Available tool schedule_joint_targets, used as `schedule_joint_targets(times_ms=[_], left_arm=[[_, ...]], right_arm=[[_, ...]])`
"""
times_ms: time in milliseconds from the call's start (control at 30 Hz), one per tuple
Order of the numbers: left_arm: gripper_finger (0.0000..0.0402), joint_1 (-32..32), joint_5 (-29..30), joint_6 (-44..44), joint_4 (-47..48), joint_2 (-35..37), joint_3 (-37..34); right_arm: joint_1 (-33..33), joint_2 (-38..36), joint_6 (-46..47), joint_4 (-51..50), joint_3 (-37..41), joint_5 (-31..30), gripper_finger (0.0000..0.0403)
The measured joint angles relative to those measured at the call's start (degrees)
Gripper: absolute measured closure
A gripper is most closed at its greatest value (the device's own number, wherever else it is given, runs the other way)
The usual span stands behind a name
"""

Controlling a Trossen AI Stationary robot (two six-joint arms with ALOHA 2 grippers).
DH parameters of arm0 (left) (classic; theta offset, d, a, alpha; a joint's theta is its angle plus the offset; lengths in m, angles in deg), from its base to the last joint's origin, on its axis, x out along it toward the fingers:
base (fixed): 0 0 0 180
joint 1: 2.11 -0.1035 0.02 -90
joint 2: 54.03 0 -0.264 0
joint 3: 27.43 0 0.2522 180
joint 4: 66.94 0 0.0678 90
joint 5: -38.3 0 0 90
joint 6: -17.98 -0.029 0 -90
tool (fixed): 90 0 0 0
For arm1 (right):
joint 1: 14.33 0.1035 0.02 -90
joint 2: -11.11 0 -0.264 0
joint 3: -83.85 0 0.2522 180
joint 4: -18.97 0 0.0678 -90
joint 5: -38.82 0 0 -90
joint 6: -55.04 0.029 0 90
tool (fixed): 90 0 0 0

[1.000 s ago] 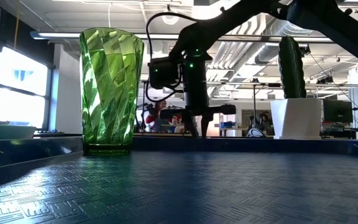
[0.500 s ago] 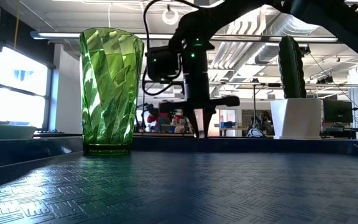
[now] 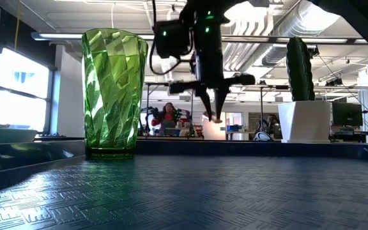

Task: Pick and place plate/cup/fork/spoon on tray
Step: Put the yellow spoon on the blue tray to the left of the orange fork

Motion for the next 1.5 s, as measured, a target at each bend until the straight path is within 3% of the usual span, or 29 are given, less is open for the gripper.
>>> schedule_joint_targets(times_ms=[467, 733, 900, 1167, 1500], left_arm=[[0.0267, 0.0, -0.7, 2.8, 0.0, 0.0, 0.0], [0.0267, 0.0, -0.7, 5.0, 0.4, 0.0, 0.0], [0.0267, 0.0, -0.7, 5.7, 0.4, 0.0, 0.0], [0.0267, 0.0, -0.7, 7.6, 0.4, 0.0, 0.0], [0.0267, 0.0, -0.7, 7.6, 0.4, -0.2, 0.0]], right_arm=[[5.9, -10.4, 0.9, -7.1, 0.0, -9.8, 0.0384], [10.4, -16.2, 7.1, -16.6, 0.0, -15.2, 0.0384], [13.4, -18.9, 9.5, -16.7, 0.9, -18.0, 0.0384], [16.4, -19.3, 10.4, -16.4, 3.1, -17.3, 0.0384], [21.4, -22.4, 20.7, -16.5, 14.4, -8.1, 0.0373]])
